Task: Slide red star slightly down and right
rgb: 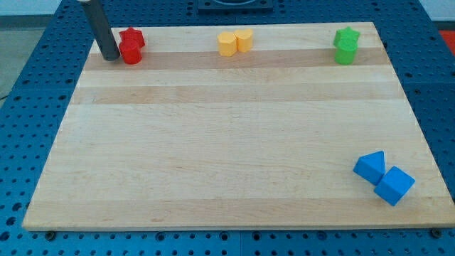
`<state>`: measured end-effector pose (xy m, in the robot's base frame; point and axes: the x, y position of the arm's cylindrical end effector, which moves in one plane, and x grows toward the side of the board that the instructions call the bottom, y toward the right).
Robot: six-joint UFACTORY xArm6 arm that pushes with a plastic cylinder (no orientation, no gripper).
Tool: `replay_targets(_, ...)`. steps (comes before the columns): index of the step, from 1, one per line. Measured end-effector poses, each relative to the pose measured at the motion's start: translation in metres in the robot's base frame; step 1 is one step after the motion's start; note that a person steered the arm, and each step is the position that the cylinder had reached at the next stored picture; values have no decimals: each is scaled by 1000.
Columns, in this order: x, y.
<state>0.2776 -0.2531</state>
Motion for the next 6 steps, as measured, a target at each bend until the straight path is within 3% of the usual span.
replay_targets(2,-47,-13)
replay_targets(6,-44,37)
